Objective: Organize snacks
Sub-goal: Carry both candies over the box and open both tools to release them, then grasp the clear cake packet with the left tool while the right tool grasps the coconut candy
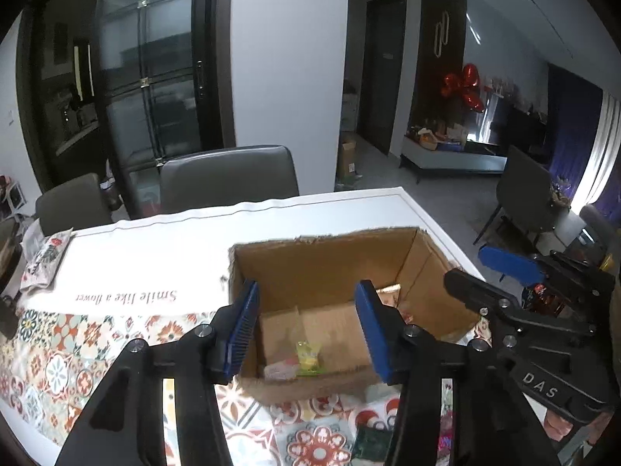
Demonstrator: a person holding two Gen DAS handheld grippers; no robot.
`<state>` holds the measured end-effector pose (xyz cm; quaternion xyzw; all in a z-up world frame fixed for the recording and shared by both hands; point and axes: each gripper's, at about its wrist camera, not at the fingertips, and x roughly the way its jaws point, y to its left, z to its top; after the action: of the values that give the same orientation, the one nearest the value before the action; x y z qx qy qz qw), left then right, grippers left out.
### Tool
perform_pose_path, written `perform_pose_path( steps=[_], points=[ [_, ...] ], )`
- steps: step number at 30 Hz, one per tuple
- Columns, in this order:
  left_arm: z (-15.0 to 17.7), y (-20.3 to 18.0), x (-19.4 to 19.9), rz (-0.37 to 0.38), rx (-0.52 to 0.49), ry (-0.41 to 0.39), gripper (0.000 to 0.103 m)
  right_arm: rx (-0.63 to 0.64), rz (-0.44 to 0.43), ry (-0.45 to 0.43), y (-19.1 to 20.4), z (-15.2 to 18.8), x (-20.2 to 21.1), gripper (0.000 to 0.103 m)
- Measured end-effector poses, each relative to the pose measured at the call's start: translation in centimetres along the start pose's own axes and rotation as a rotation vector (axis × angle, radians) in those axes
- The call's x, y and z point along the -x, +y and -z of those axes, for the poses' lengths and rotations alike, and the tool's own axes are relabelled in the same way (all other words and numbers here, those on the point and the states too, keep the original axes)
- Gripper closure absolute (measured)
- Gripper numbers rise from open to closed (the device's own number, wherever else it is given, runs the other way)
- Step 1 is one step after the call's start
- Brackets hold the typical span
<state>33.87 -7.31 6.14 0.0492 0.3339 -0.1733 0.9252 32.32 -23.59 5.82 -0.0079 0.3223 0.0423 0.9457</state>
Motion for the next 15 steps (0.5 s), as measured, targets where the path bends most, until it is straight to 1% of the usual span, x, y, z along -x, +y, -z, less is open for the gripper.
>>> perform_pose_path(
  steps=[2, 4, 5, 7, 9, 15],
  points=[
    [0.9, -0.2, 1.0, -0.023, -0.008, -0.010, 0.052, 0.013, 0.009, -0.017, 0.3, 0.8, 0.9, 0.055],
    [1.7, -0.1, 2.0, -0.026, 0.002, -0.020, 0.052, 0.013, 0.025, -0.036, 0.6, 1.6, 1.9, 0.043],
    [2.2, -0.1, 2.6, -0.026, 0.007, -0.024, 0.052, 0.016, 0.029, -0.049, 0.8, 1.9, 2.3, 0.041],
    [3.1, -0.2, 3.8, -0.037, 0.005, -0.034, 0.052, 0.030, 0.037, -0.070, 1.3, 2.9, 3.4, 0.040],
    [4.1, -0.4, 5.0, -0.026, 0.004, -0.048, 0.049, 0.029, 0.030, -0.074, 1.8, 3.9, 4.3, 0.040],
    [7.0, -0.8, 7.3, -0.033, -0.004, -0.066, 0.048, -0.026, -0.036, -0.069, 2.4, 6.4, 6.0, 0.040]
  ],
)
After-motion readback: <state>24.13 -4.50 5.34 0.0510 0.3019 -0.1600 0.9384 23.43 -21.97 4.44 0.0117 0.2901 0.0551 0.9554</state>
